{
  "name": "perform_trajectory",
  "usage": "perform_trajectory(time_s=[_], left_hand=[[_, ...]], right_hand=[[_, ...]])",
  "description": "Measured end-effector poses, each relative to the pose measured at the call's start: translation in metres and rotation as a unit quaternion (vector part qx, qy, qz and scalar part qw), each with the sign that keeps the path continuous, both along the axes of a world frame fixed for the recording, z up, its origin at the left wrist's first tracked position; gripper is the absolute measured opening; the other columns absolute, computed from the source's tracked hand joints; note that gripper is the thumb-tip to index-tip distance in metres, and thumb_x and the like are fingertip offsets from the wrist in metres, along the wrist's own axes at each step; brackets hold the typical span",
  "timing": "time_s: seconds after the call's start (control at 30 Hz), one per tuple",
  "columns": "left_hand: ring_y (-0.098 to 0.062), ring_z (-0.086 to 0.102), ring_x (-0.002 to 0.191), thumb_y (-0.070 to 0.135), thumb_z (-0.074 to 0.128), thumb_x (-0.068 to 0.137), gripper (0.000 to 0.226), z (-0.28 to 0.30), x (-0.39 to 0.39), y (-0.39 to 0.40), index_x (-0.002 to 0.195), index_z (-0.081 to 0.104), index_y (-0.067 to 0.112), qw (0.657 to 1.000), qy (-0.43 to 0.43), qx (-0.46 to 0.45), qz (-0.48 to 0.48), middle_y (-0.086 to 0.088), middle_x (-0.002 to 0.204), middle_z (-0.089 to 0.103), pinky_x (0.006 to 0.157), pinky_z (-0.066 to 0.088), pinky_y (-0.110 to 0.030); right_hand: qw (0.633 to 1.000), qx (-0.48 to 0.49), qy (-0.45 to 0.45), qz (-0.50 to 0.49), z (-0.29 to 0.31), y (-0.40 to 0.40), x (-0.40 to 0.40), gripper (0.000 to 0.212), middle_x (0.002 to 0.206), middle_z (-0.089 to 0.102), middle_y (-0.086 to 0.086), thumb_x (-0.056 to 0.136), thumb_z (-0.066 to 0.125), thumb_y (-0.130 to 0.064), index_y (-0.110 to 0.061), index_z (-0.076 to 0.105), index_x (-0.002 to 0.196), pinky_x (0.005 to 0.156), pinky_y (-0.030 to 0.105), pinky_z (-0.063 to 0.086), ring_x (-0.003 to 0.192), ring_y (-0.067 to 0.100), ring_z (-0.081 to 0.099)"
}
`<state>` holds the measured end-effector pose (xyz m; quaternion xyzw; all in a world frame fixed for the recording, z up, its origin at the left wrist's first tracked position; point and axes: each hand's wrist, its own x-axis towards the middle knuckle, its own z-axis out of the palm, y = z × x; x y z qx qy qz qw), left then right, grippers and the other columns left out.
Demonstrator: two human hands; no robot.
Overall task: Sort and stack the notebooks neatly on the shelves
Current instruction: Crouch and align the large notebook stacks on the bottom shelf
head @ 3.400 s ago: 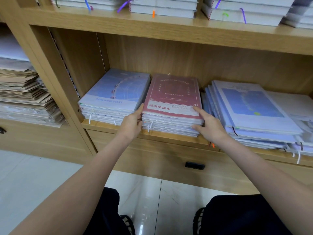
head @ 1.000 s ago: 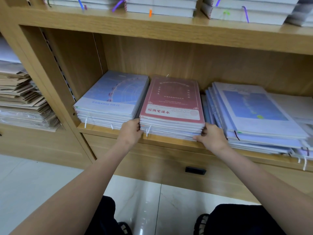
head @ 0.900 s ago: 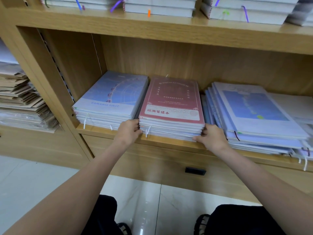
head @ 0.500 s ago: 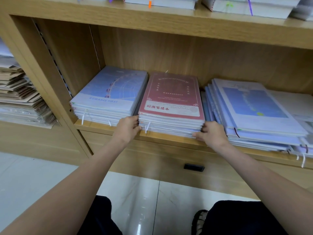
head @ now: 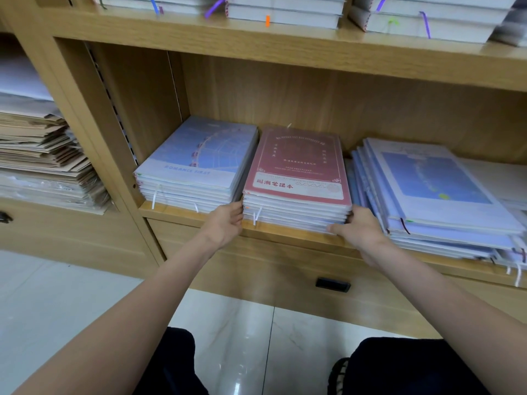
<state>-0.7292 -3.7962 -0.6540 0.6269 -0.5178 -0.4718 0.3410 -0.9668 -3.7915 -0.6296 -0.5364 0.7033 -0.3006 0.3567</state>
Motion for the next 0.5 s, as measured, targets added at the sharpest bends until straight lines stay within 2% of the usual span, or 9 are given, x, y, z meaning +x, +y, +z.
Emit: perform_trajectory(time_s=[0.13,0.23,0.37,0.5], left_hand=[[-0.032,0.034,0.135,-0.025,0.034,0.087,0.058,0.0029,0.0018,-0.0061,0.141,0.023,-0.008,0.998,0.049,0.01,0.032,-0.023,0.146,0.032,0.112,0.023,-0.032],[-0.031,0.038,0.133,-0.026,0.039,0.085,0.06,0.0033,0.0013,-0.0073,0.141,0.024,-0.008,0.997,0.068,0.015,0.037,-0.022,0.145,0.035,0.111,0.029,-0.034],[-0.027,0.05,0.121,-0.022,0.044,0.086,0.053,0.0042,0.0034,-0.0029,0.136,0.035,-0.009,0.999,0.039,-0.005,0.029,-0.02,0.135,0.048,0.099,0.039,-0.026],[-0.023,0.056,0.109,-0.016,0.046,0.088,0.044,0.0062,0.0055,-0.004,0.131,0.045,-0.008,0.999,-0.011,-0.029,0.02,-0.016,0.124,0.057,0.097,0.042,-0.026]], right_hand=[[1.0,-0.004,-0.006,-0.012,-0.0024,-0.0034,-0.0004,0.03,0.106,0.063,0.005,0.08,0.071,-0.003,-0.016,0.054,0.102,0.097,0.04,0.046,0.103,0.025,0.059],[1.0,-0.005,-0.012,-0.021,-0.0029,-0.0042,-0.0011,0.028,0.105,0.065,0.007,0.079,0.072,-0.002,-0.015,0.056,0.099,0.096,0.043,0.048,0.101,0.027,0.061],[1.0,-0.009,-0.006,-0.018,-0.0059,-0.0032,-0.0029,0.027,0.102,0.067,0.006,0.078,0.073,-0.003,-0.015,0.058,0.097,0.093,0.044,0.05,0.097,0.025,0.062],[0.999,-0.018,0.037,0.006,-0.0023,-0.0016,-0.0052,0.027,0.101,0.066,0.003,0.079,0.073,-0.006,-0.012,0.06,0.101,0.09,0.034,0.047,0.097,0.022,0.061]])
